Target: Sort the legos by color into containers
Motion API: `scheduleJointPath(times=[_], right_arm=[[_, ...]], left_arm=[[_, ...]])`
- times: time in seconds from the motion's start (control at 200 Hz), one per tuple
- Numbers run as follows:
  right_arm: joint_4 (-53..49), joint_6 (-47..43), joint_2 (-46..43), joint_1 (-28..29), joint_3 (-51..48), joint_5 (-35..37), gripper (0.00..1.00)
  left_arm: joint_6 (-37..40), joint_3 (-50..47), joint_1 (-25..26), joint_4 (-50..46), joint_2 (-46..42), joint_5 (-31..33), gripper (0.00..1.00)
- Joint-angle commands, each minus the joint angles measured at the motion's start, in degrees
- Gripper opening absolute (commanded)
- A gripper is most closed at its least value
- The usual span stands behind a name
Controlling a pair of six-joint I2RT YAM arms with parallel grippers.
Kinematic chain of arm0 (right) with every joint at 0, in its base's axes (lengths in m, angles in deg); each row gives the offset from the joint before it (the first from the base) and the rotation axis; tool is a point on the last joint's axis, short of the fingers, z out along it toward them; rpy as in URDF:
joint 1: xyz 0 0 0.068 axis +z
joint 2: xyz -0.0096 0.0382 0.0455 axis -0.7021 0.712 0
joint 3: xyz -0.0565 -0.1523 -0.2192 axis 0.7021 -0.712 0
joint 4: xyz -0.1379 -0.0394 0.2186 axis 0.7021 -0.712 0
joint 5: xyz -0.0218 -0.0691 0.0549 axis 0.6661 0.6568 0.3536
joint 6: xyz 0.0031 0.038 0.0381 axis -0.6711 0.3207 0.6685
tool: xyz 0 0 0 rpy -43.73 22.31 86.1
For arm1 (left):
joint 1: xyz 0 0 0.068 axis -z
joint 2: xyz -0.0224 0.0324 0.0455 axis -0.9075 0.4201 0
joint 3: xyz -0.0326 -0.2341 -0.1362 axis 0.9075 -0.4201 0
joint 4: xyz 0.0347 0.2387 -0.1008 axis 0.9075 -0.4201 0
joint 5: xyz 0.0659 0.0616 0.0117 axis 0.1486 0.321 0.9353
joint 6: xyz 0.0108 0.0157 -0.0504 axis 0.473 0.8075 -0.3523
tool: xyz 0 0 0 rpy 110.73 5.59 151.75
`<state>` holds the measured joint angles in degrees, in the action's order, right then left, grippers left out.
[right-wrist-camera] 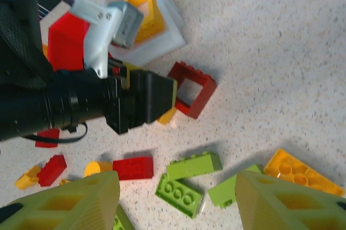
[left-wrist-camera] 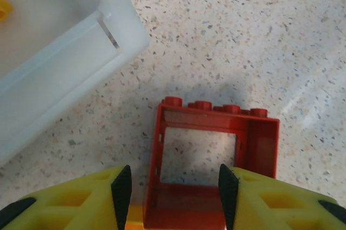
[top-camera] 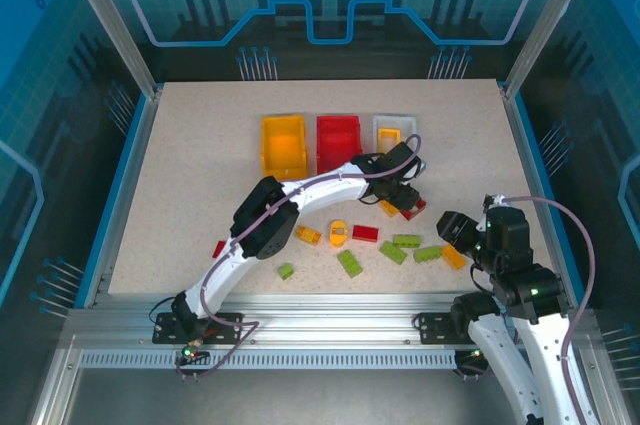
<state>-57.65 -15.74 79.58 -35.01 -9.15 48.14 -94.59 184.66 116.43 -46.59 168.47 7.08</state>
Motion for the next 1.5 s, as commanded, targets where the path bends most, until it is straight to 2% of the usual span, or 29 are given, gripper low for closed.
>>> scheduleJointPath(times=[0.0,0.2,0.54,0.715,0.775,0.915,1.01,1.11,1.226,1.356,1.416,1.496], right_arm=[[-2.1,1.1,-0.5,-0.4,-0.6,-2.0,0.59],[-1.4,1.1,0.4,-0.4,-0.8,-2.9,0.59],[-1.7,0.5,0.1,-0.4,-1.1,-1.8,0.59],[-1.8,-1.2,0.3,-0.4,-0.1,-0.5,0.59],[-1.6,-2.1,0.7,-0.4,0.7,-0.2,0.59],[0.2,-5.2,2.2,-0.4,2.6,-1.3,0.59],[4.6,-8.7,4.6,0.6,4.2,-5.4,0.53],[8.9,-11.0,9.4,6.8,6.3,-3.8,0.53],[15.4,-11.3,17.3,20.9,8.3,4.5,0.53],[22.3,-11.6,30.6,36.9,13.5,15.5,0.56],[24.1,-10.9,36.6,39.7,16.4,17.0,0.56],[26.0,-8.2,42.3,40.5,19.0,16.9,0.56]], left_arm=[[1.9,3.1,-0.3,-2.5,1.9,1.4,0.5],[1.7,5.6,-0.8,-3.2,4.2,1.4,0.44],[1.5,7.1,-0.1,-3.2,4.1,-0.8,0.12],[-0.6,3.2,1.2,-0.3,-2.0,0.6,0.0],[-2.5,1.3,1.1,0.4,-5.0,1.8,0.0],[-6.5,-4.6,0.6,0.4,-14.7,8.3,0.0],[-9.6,-9.6,-1.8,-2.1,-21.9,13.7,0.0],[-12.7,-14.0,-7.3,-6.3,-27.8,17.0,0.0],[-13.6,-18.8,-15.6,-8.1,-32.4,17.7,0.0],[-13.9,-19.6,-24.3,-10.6,-32.8,19.4,0.0],[-13.5,-19.2,-27.2,-10.5,-31.7,19.9,0.0],[-12.9,-16.9,-29.9,-11.2,-28.6,21.5,0.0]])
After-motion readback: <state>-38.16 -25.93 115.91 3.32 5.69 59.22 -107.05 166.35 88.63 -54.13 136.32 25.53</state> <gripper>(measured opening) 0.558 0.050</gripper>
